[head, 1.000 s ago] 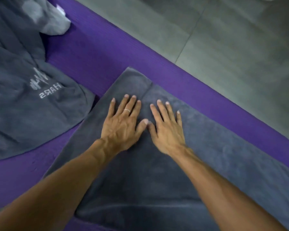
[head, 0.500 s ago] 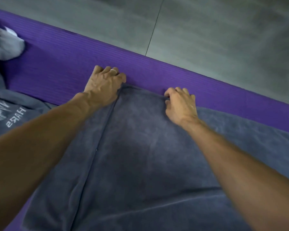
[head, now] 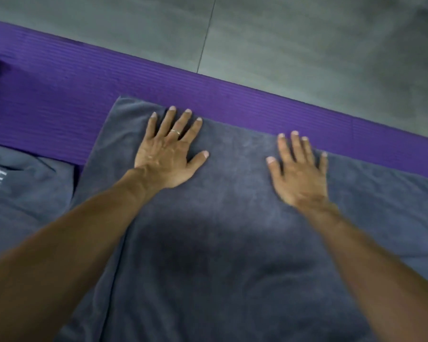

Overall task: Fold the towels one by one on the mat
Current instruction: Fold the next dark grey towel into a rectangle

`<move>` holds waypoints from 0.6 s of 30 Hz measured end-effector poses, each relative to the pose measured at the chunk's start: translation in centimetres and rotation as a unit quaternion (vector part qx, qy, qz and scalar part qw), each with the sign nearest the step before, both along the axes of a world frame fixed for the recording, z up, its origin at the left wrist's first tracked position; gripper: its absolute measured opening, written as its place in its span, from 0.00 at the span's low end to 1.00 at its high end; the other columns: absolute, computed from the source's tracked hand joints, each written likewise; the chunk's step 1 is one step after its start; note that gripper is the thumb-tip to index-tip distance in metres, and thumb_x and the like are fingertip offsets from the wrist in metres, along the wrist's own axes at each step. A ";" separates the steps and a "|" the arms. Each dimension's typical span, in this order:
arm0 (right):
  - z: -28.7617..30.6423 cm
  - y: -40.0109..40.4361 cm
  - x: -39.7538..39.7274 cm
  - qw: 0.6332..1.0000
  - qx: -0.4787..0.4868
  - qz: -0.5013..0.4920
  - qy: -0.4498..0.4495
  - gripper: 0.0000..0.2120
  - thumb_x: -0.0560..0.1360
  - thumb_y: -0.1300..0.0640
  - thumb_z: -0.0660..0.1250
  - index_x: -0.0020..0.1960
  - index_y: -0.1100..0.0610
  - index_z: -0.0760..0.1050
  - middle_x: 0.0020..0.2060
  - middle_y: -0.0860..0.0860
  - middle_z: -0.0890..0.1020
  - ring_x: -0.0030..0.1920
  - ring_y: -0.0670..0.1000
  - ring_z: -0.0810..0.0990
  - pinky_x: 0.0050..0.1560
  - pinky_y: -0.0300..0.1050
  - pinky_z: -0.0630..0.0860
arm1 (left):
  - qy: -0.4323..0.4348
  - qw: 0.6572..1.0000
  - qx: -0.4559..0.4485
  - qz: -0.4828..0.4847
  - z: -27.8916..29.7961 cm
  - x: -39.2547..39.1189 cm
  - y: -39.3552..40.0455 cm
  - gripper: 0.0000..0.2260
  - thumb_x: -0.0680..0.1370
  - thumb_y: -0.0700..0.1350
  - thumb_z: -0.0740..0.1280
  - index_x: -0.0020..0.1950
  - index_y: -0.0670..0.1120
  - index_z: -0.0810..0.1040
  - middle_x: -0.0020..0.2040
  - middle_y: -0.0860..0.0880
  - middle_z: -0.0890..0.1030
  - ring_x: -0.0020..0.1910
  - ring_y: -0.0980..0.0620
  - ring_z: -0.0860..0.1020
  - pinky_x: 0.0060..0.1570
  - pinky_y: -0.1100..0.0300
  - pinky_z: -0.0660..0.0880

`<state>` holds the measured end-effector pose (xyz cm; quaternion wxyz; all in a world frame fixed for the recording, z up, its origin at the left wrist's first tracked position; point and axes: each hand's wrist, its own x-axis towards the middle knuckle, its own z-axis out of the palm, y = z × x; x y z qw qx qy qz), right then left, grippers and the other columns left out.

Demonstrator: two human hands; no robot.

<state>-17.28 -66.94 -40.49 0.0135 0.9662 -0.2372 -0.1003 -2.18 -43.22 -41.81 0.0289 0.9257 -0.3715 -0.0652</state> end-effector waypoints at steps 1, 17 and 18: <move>0.5 -2.3 -0.7 0.999 -0.009 -0.046 0.010 0.31 0.79 0.38 0.41 0.79 0.50 0.48 0.79 0.52 0.49 0.79 0.54 0.46 0.75 0.65 0.45 | -0.007 1.000 -0.008 0.004 0.2 0.0 -0.1 0.34 0.77 0.64 0.49 0.79 0.49 0.51 0.79 0.47 0.52 0.78 0.43 0.46 0.74 0.39 0.40; 2.3 -6.9 -6.6 0.993 0.018 -0.066 -0.100 0.34 0.78 0.40 0.46 0.77 0.60 0.57 0.77 0.59 0.57 0.77 0.60 0.55 0.74 0.63 0.55 | -0.024 0.997 0.001 -0.074 0.9 -6.4 -10.0 0.31 0.79 0.63 0.48 0.79 0.49 0.51 0.80 0.46 0.51 0.78 0.41 0.45 0.72 0.35 0.40; 2.6 -4.7 -7.3 0.990 0.043 -0.036 -0.133 0.33 0.78 0.42 0.48 0.76 0.61 0.60 0.76 0.60 0.61 0.76 0.61 0.59 0.73 0.62 0.58 | -0.040 0.995 -0.035 -0.080 1.2 -7.6 -10.0 0.29 0.80 0.59 0.51 0.78 0.46 0.57 0.79 0.44 0.56 0.78 0.40 0.49 0.72 0.35 0.43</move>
